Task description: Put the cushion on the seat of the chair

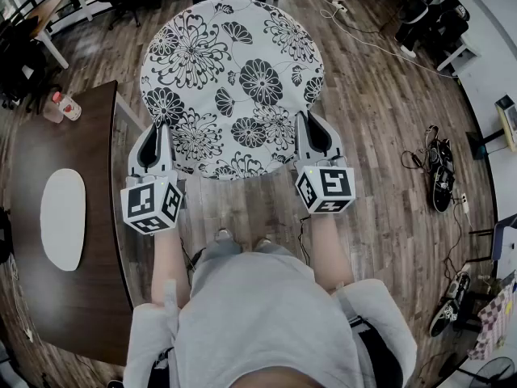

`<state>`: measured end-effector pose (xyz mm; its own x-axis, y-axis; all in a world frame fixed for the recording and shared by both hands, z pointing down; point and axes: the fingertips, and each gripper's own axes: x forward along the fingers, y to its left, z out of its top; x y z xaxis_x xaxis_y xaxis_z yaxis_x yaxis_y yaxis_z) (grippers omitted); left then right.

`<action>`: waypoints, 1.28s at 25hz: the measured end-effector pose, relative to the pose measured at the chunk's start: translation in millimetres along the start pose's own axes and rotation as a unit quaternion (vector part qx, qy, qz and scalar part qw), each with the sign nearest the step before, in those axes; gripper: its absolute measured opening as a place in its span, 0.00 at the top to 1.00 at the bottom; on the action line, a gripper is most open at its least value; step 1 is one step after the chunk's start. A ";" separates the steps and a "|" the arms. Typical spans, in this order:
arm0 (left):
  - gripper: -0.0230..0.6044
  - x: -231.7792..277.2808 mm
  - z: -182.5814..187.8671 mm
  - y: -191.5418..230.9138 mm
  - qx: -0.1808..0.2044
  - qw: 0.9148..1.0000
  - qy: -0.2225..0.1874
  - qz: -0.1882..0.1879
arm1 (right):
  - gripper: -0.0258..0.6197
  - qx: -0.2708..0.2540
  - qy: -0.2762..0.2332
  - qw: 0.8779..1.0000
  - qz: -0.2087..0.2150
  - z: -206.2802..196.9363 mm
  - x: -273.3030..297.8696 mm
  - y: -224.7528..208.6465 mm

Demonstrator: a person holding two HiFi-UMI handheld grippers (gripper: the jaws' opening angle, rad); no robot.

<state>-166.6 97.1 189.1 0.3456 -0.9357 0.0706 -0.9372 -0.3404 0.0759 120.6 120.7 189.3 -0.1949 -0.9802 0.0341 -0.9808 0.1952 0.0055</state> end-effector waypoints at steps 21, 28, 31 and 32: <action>0.91 2.3 -3.1 4.1 -0.004 1.000 -0.012 -0.022 | 0.92 -0.003 -0.014 1.000 -0.024 1.2 -4.2 5.8; 0.91 -7.4 1.1 -5.9 0.008 1.000 -0.011 0.017 | 0.92 0.007 -0.017 1.000 0.017 -1.2 4.6 -1.8; 0.91 -7.8 0.0 -7.6 0.005 1.000 -0.013 0.018 | 0.92 0.006 -0.015 1.000 0.018 -1.8 2.6 -3.6; 0.91 -7.9 0.7 -7.6 0.004 1.000 -0.013 0.016 | 0.92 0.006 -0.015 1.000 0.016 -1.2 2.3 -3.3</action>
<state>-162.3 107.0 187.2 0.3146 -0.9481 0.0475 -0.9481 -0.3113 0.0653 123.4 117.9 190.6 -0.2268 -0.9739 0.0047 -0.9739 0.2268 -0.0069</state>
